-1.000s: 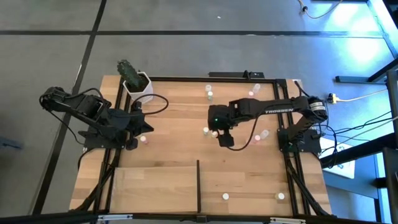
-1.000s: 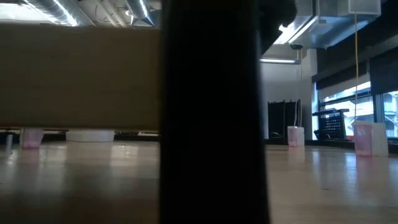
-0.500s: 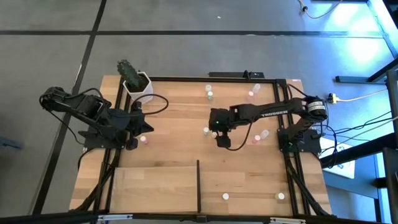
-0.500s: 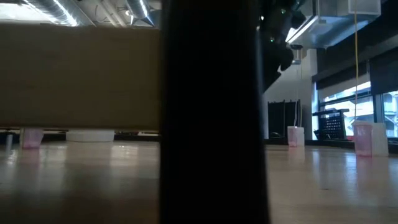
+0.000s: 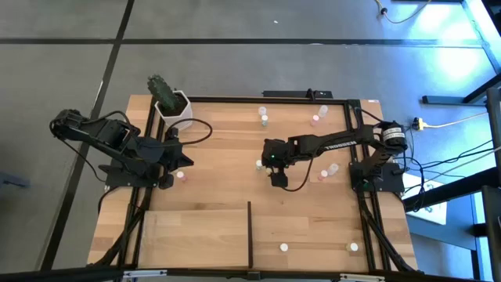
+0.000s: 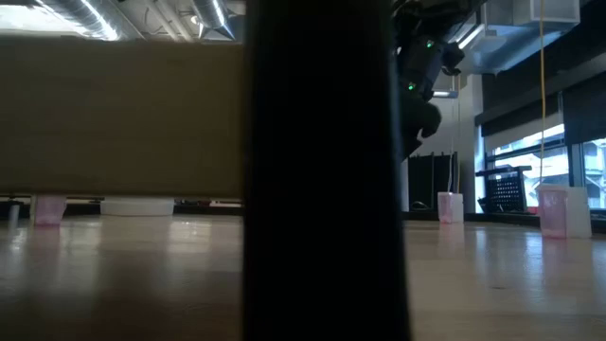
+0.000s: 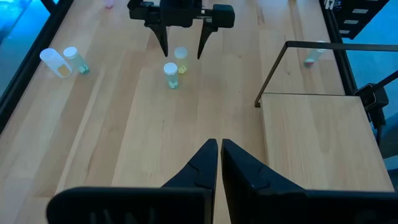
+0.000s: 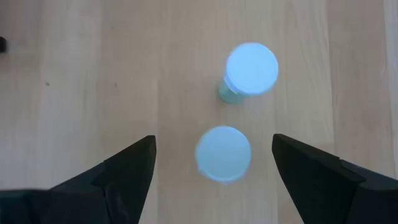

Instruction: Pick and place medicine bottles onto shelf by color

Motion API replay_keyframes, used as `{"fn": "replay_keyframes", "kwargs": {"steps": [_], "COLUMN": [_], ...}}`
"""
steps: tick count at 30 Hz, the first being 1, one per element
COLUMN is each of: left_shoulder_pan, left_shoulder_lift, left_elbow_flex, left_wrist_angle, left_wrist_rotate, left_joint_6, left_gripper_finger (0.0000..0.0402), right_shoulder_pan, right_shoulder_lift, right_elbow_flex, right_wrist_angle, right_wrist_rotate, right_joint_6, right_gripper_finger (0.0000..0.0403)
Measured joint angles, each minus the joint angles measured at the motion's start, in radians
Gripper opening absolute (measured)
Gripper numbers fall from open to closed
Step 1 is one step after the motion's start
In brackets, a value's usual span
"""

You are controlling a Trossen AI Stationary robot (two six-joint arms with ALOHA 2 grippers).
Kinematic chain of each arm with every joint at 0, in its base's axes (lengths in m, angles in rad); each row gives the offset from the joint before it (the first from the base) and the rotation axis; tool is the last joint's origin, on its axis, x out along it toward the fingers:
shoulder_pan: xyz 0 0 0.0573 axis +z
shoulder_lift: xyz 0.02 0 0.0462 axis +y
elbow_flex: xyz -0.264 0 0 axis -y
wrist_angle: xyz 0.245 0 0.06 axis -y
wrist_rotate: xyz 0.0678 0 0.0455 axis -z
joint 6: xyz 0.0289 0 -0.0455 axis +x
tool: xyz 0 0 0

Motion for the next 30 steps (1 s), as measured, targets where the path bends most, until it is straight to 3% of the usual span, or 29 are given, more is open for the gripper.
{"fn": "replay_keyframes", "kwargs": {"steps": [10,30], "left_shoulder_pan": [0.000,0.000], "left_shoulder_lift": [0.000,0.000], "left_elbow_flex": [0.000,0.000], "left_wrist_angle": [0.003,0.005], "left_wrist_rotate": [0.000,0.000], "left_joint_6": [0.000,0.000], "left_gripper_finger": [0.0014,0.0014], "right_shoulder_pan": [-0.027,-0.026], "right_shoulder_lift": [0.036,0.036], "right_elbow_flex": [-0.002,-0.001], "right_wrist_angle": [0.022,0.021], "right_wrist_rotate": [-0.034,-0.008], "right_joint_6": [0.001,0.040], "right_gripper_finger": [0.0304,0.0124]}}
